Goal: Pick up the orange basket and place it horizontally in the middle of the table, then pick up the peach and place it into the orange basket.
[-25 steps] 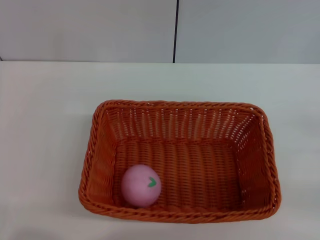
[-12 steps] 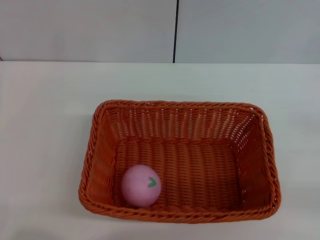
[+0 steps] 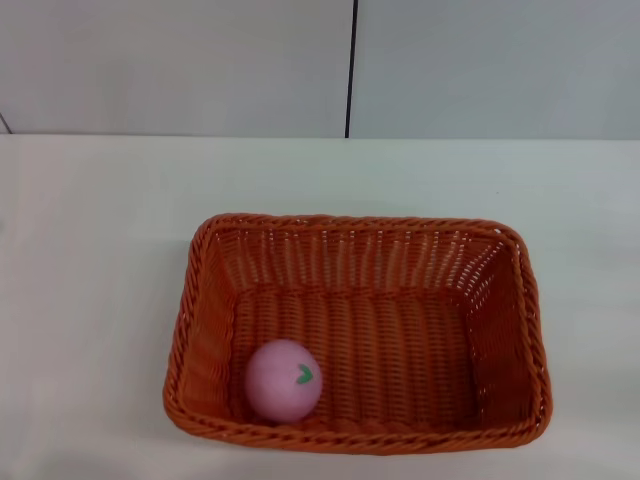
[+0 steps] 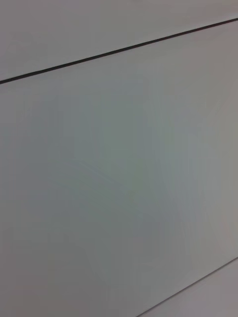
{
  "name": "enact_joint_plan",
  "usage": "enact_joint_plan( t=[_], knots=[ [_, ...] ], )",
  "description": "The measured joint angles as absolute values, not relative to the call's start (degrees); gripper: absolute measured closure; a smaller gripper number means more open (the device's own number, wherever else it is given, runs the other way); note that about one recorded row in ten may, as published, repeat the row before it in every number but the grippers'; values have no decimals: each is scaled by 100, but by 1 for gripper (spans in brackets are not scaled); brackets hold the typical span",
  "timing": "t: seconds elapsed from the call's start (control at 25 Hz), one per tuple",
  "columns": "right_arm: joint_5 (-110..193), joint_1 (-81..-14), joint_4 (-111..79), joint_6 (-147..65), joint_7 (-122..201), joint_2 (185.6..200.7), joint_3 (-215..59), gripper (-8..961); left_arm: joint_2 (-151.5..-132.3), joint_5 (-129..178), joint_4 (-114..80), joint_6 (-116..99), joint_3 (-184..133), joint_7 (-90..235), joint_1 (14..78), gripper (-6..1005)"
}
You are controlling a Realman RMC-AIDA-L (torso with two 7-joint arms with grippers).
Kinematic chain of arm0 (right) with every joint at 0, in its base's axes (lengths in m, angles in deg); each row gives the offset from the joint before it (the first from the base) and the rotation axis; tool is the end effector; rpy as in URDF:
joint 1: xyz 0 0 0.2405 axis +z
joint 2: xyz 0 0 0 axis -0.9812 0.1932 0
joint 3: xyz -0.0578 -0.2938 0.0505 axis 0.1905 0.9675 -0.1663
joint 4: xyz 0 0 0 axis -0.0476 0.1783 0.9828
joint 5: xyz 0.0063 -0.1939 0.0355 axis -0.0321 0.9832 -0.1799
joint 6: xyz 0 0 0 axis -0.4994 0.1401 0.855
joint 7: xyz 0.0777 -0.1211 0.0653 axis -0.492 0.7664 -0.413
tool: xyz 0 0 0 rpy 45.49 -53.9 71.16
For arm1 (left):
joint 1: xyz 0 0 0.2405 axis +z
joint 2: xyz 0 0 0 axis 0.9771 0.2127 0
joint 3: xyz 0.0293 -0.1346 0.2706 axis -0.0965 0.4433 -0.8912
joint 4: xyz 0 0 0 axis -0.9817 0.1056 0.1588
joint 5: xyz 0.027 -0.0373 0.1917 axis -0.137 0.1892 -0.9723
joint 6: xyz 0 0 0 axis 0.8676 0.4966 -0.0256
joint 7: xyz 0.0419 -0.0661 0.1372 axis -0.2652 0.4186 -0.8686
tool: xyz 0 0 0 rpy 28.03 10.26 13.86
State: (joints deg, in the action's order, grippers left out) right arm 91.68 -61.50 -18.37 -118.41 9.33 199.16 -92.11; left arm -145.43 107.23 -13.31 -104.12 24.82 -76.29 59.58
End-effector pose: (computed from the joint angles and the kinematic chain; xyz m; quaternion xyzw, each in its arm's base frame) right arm 0.4309 0.2718 0.0891 -0.4436 0.2725 0.4303 0.7374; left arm -0.4045 0.2876 0.0562 -0.4810 -0.2869 -0.4708 0.6817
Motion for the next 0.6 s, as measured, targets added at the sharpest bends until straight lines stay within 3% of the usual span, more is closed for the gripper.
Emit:
enact_joint_plan(
  t=[0.6],
  knots=[
    [9167,-6150,-1837,-11840,931,19916,-9211,954,-14543,10723,-1331,-10412,2482,-7629,5958,991]
  ],
)
